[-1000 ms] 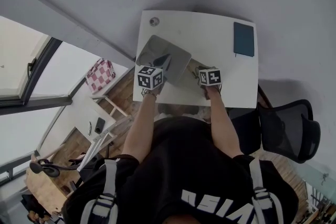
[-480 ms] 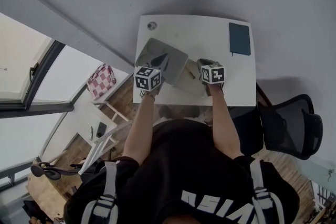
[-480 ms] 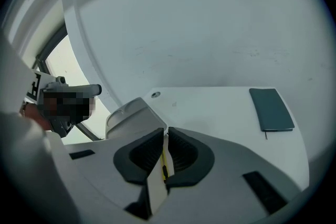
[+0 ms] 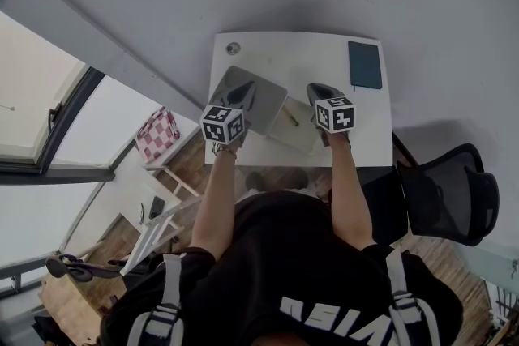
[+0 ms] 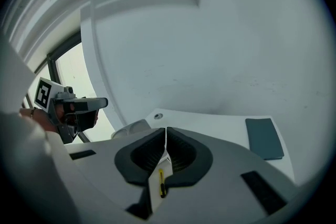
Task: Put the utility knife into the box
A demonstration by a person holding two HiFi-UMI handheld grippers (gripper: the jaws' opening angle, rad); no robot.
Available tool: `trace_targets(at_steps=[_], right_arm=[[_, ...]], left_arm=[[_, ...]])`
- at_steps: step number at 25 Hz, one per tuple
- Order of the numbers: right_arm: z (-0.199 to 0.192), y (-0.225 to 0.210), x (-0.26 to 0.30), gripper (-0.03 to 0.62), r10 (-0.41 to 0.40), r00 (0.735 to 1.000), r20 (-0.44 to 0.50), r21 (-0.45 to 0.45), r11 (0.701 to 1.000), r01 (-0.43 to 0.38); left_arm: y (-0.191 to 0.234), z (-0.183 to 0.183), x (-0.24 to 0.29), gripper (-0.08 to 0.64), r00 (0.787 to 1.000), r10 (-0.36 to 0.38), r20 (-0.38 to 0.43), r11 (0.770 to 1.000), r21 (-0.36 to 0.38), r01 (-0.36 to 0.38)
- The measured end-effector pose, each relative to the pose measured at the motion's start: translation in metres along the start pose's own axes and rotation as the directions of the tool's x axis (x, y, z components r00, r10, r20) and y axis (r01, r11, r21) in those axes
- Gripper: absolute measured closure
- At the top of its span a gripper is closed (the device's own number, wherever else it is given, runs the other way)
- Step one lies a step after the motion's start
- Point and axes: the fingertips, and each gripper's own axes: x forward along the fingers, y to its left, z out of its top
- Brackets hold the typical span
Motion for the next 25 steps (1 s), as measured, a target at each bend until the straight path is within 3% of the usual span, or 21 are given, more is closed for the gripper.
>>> trace_targets(at_steps=[12, 25], right_arm=[[0.078, 0.012, -0.052, 0.577, 0.008, 0.976, 0.219, -0.095, 0.995, 0.013], [0.096, 0.019, -0.074, 0.577, 0.014, 0.962, 0.273, -0.131, 0.991, 0.022]], left_arm=[[-0.025, 0.057, -0.011, 0.535, 0.994, -0.032, 0.108, 0.998, 0.062, 0.026], [-0.041, 0.077, -0.019, 0.535, 0.987, -0.052, 0.152, 0.995, 0.091, 0.038]])
